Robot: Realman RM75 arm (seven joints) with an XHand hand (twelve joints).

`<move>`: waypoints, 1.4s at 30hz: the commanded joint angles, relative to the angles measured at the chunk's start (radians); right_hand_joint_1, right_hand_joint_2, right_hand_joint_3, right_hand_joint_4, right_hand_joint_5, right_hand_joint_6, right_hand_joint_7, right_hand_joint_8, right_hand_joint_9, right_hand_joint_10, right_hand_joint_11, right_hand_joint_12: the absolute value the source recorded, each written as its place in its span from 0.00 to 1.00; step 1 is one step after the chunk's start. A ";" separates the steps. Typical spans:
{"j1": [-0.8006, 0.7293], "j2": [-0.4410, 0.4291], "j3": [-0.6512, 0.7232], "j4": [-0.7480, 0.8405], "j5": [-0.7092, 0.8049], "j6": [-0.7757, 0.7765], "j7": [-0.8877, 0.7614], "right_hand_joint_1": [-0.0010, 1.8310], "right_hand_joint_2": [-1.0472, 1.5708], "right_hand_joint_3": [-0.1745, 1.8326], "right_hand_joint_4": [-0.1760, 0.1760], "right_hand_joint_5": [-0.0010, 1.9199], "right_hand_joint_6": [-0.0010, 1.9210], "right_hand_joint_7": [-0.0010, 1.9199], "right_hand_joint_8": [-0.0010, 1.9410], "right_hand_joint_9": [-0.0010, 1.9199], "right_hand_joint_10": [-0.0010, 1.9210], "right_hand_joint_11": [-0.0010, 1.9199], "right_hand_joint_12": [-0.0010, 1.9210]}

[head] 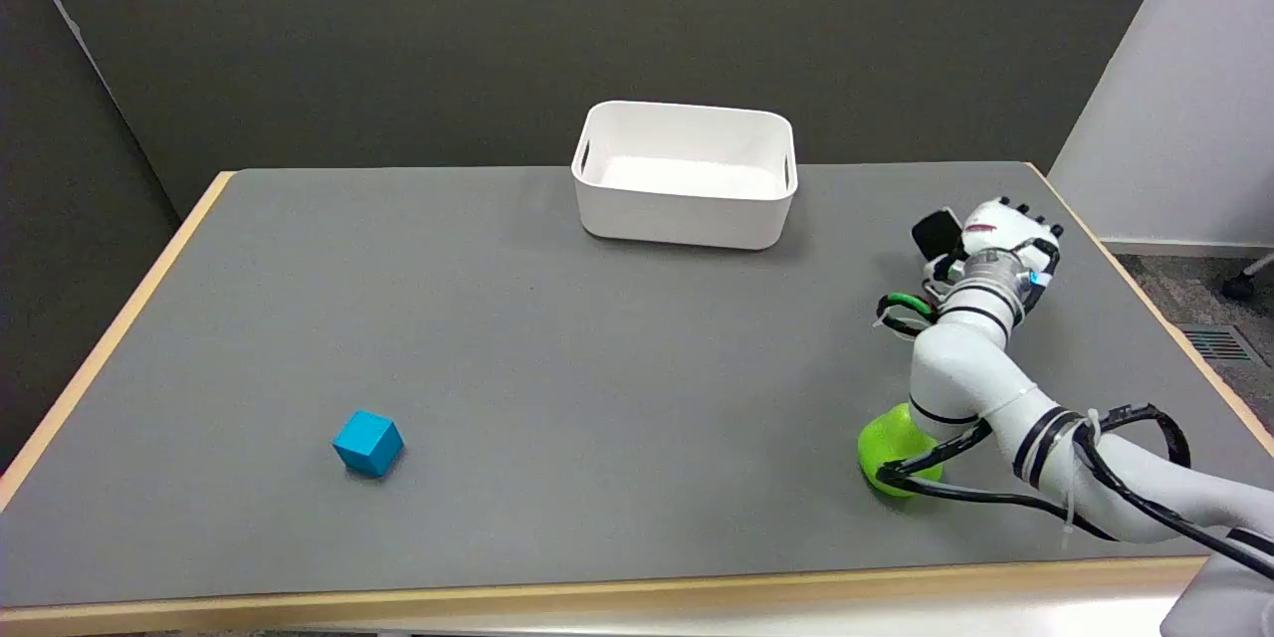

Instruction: Place the blackboard eraser into the white container.

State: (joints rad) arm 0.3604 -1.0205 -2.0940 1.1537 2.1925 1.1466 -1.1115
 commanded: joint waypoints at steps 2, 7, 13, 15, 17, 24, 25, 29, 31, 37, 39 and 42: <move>0.066 -0.010 -0.030 0.158 -0.502 -0.057 0.253 0.69 0.95 0.06 0.00 0.15 0.84 0.27 0.95 0.31 1.00 0.14 1.00; 0.186 -0.056 -0.082 0.142 -0.620 -0.241 0.365 0.69 0.94 0.08 0.00 0.16 0.83 0.28 0.95 0.31 0.99 0.14 1.00; 0.356 -0.170 -0.146 -0.052 -0.667 -0.435 0.463 0.70 0.92 0.12 0.00 0.18 0.82 0.28 0.93 0.33 0.96 0.14 1.00; 0.426 -0.224 -0.159 -0.200 -0.681 -0.515 0.508 0.69 0.93 0.09 0.00 0.16 0.84 0.26 0.96 0.32 0.99 0.13 1.00; 0.471 -0.274 -0.173 -0.334 -0.693 -0.562 0.547 0.70 0.94 0.07 0.00 0.17 0.84 0.30 0.92 0.31 0.99 0.11 1.00; 0.594 -0.404 -0.186 -0.738 -0.697 -0.684 0.670 0.68 0.89 0.18 0.00 0.25 0.88 0.28 0.86 0.30 0.95 0.04 1.00; 0.595 -0.406 -0.186 -0.771 -0.694 -0.704 0.685 0.64 0.90 0.15 0.00 0.26 0.87 0.29 0.87 0.33 0.93 0.04 1.00; 0.537 -0.379 -0.164 -0.749 -0.662 -0.728 0.778 0.60 0.92 0.11 0.00 0.25 0.88 0.28 0.89 0.32 0.90 0.02 1.00; 0.508 -0.355 -0.162 -0.719 -0.636 -0.737 0.838 0.57 0.82 0.32 0.15 0.19 0.61 0.23 0.71 0.28 0.80 0.00 1.00; 0.397 -0.290 -0.115 -0.550 -0.647 -0.681 0.870 0.36 0.63 0.55 0.44 0.03 0.04 0.02 0.02 0.01 0.22 0.05 0.55; 0.356 -0.265 -0.097 -0.465 -0.649 -0.636 0.870 0.27 0.64 0.52 0.43 0.00 0.07 0.00 0.00 0.00 0.17 0.00 0.60; 0.289 -0.208 -0.065 -0.313 -0.649 -0.542 0.871 0.23 0.64 0.54 0.44 0.00 0.04 0.00 0.00 0.00 0.12 0.00 0.56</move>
State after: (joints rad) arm 0.7903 -1.3059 -2.2343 0.6358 1.5627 0.5470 -0.4279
